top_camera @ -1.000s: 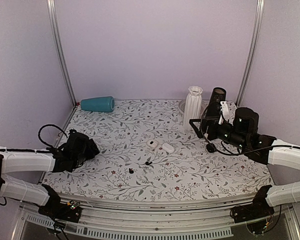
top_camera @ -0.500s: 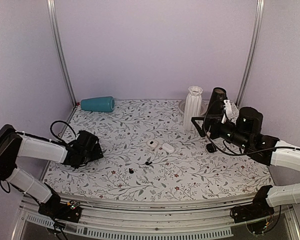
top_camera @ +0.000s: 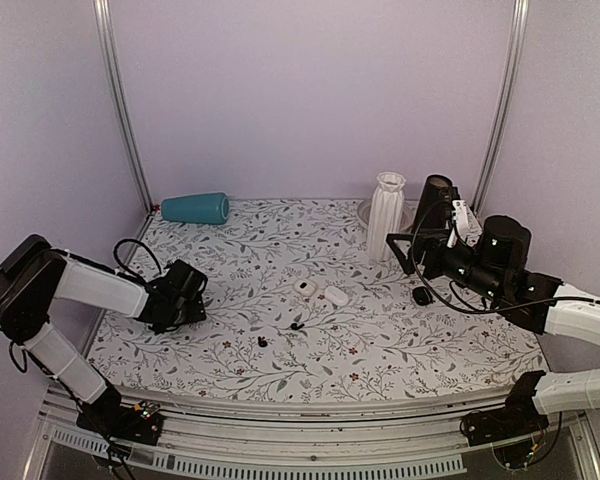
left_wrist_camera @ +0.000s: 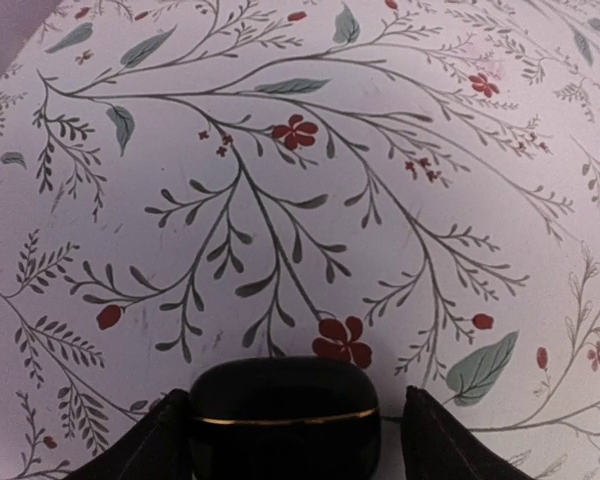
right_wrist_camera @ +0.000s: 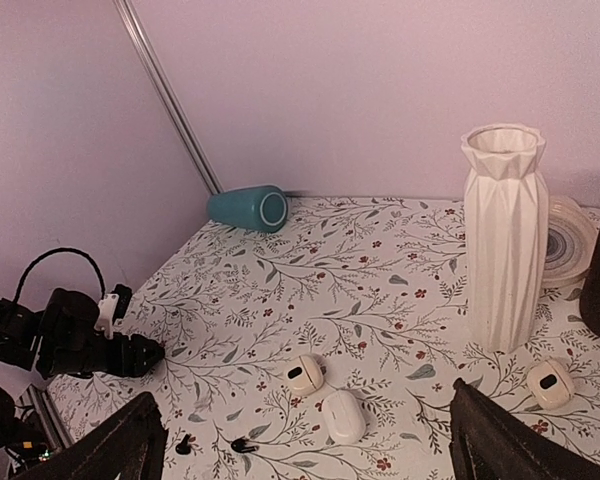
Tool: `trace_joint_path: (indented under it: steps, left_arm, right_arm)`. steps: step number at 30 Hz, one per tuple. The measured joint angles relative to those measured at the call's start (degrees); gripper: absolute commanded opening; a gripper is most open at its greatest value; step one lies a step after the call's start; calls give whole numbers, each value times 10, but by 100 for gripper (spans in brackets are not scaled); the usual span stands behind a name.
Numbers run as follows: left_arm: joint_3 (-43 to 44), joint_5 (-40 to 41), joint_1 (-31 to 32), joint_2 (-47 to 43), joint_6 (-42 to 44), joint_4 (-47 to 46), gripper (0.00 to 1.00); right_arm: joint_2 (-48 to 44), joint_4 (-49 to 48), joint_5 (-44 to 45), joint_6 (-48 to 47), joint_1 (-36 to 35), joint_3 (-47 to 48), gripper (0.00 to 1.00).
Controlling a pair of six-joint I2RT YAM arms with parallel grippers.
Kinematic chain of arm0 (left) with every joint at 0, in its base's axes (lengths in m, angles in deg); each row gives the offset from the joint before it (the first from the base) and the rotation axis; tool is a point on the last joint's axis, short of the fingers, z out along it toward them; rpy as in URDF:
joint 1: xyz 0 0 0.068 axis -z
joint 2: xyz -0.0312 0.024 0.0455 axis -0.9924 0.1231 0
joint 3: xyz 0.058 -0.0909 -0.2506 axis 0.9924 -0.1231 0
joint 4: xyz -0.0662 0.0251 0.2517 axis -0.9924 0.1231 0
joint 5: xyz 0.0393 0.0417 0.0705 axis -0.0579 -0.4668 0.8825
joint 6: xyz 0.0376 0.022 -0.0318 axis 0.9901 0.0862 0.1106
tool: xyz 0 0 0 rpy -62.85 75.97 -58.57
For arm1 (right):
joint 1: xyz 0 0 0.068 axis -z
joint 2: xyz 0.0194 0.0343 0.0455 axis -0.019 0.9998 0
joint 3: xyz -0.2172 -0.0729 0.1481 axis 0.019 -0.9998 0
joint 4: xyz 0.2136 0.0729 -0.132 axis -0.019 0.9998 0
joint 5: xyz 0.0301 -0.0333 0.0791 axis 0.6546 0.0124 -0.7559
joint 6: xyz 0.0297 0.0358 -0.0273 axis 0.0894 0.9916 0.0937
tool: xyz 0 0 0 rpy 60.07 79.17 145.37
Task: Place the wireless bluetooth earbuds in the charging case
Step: Pick up the charging case from the corner of the board.
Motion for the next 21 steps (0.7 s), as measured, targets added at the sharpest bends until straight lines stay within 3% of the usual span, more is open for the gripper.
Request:
trace_joint_path:
  steps: [4, 12, 21]
  left_arm:
    - [10, -1, -1, 9, 5, 1, 52]
    - [16, -5, -1, 13, 14, 3, 34]
    - [16, -54, 8, -41, 80, -42, 30]
  right_arm:
    - [-6, 0, 2, -1, 0, -3, 99]
    - [-10, 0, 2, -2, 0, -4, 99]
    - [-8, 0, -10, 5, 0, -4, 99]
